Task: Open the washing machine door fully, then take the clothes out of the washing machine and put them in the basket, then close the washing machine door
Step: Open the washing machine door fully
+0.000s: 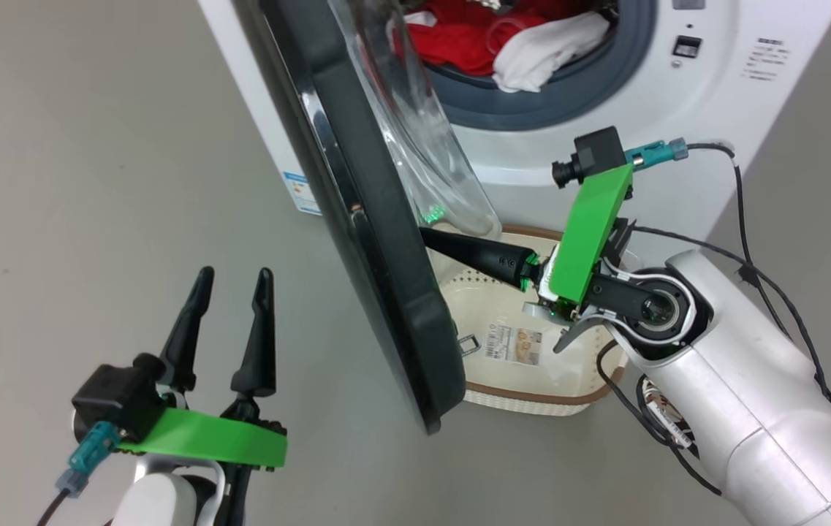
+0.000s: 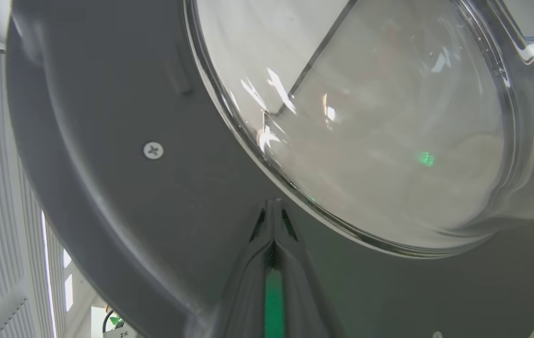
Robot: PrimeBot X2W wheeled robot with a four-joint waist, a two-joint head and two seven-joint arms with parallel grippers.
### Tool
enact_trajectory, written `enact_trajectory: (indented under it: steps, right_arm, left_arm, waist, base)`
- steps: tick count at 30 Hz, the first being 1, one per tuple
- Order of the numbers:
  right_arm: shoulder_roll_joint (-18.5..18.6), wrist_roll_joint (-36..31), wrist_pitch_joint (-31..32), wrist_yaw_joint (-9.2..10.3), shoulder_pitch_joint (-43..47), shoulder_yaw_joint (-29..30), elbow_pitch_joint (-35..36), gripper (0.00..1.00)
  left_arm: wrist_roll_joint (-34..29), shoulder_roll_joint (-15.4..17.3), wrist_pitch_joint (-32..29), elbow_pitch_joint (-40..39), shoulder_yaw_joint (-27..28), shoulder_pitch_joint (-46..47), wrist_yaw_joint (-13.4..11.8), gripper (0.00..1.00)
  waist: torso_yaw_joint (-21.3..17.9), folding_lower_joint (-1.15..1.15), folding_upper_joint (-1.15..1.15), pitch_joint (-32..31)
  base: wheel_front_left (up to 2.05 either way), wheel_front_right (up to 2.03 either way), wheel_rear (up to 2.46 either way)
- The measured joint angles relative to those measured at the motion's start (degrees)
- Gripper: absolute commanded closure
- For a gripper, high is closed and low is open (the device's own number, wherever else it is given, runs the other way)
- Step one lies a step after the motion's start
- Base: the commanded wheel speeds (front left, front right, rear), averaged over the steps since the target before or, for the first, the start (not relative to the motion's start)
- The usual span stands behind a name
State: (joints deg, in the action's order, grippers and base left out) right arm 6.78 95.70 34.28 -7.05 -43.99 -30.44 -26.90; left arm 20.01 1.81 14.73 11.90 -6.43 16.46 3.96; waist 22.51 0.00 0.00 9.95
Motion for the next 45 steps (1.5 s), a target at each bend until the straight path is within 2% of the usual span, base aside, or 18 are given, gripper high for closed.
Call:
enact_trajectory:
  steps: [6,14,36,38,40,41,45]
  right_arm:
    - [-0.02,0.02,-0.01,0.00,0.43,-0.82,-0.42,1.00]
    - [-0.40,0.23,0.03,0.00,0.43,-2.18,-0.59,1.00]
    - [-0.64,0.00,-1.26,0.00,0.43,-4.35,-1.09,1.00]
    - [-0.31,-0.70,-2.12,0.00,0.44,-4.63,-1.05,0.54]
    - [0.19,-1.94,-3.27,0.00,0.64,-4.91,-1.00,0.15]
    - [0.41,-2.35,-3.63,0.00,0.94,-4.92,-0.87,0.00]
    - [1.16,-2.90,-5.33,0.00,3.46,-4.71,-0.35,0.00]
  left_arm:
    - [0.37,0.00,0.00,1.00,-0.27,-0.03,-0.48,0.00]
    - [0.89,0.00,0.00,1.15,-0.43,-0.20,-0.71,0.00]
    - [1.78,0.08,0.00,1.72,-0.73,-1.29,-1.16,0.00]
    - [1.91,0.10,-0.01,1.93,-0.82,-1.29,-1.15,0.00]
    - [1.94,0.25,-0.01,2.16,-0.98,-1.29,-1.10,0.00]
    - [1.94,0.41,-0.01,2.32,-0.99,-1.30,-1.01,0.00]
    - [2.29,0.87,-0.01,3.01,-0.97,-1.38,-0.96,0.00]
  waist:
    - [3.00,0.00,0.00,-0.52]
    - [5.17,0.00,0.00,-1.29]
    - [6.80,0.00,0.00,-2.12]
    - [6.71,0.00,0.00,-2.18]
    - [6.61,0.00,0.00,-2.36]
    - [6.53,0.00,0.00,-2.45]
    - [6.14,0.00,0.00,-2.87]
  base:
    - [0.00,0.00,0.00]
    - [0.00,0.00,0.00]
    - [0.00,0.00,0.00]
    - [0.00,0.00,0.00]
    - [0.00,0.00,0.00]
    - [0.00,0.00,0.00]
    - [0.00,0.00,0.00]
